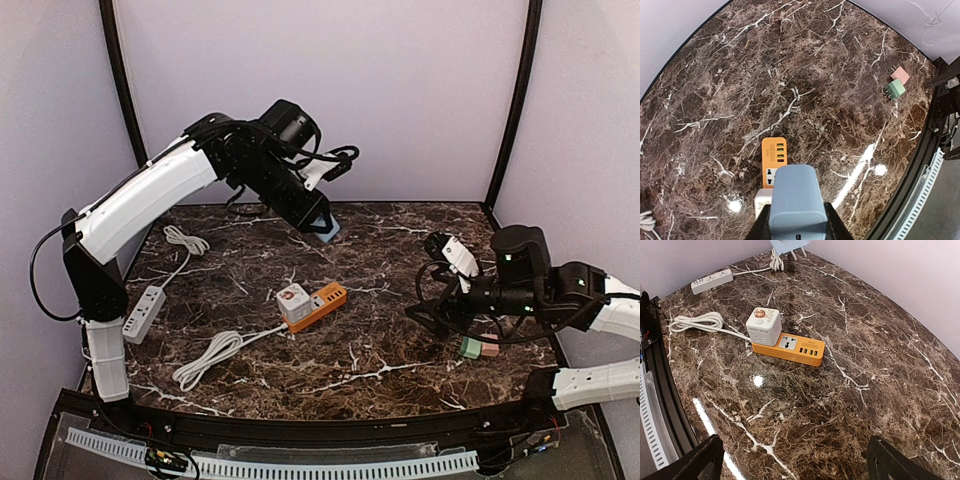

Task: Insert the plug

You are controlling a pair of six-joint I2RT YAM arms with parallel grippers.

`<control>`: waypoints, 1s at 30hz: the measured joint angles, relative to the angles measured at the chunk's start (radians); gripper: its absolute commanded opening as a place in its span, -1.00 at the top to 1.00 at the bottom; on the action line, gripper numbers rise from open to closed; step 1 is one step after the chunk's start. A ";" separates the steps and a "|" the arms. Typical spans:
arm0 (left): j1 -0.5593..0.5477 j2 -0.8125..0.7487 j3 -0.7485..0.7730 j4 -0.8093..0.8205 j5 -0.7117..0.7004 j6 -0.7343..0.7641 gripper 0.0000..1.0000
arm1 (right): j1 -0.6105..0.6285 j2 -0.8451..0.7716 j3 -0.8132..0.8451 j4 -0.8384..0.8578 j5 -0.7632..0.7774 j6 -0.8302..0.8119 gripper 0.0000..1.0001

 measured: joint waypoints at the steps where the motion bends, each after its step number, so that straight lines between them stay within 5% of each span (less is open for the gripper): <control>1: 0.005 0.000 0.000 -0.003 -0.014 0.023 0.98 | 0.000 0.005 0.000 0.000 0.000 -0.004 -0.97; 12: 0.088 0.058 0.010 -0.040 -0.040 0.163 0.98 | 0.000 0.081 0.026 -0.014 -0.021 0.002 -0.97; 30: 0.130 0.248 0.009 -0.063 0.040 0.175 0.98 | 0.000 0.116 0.100 -0.105 -0.047 0.057 -0.97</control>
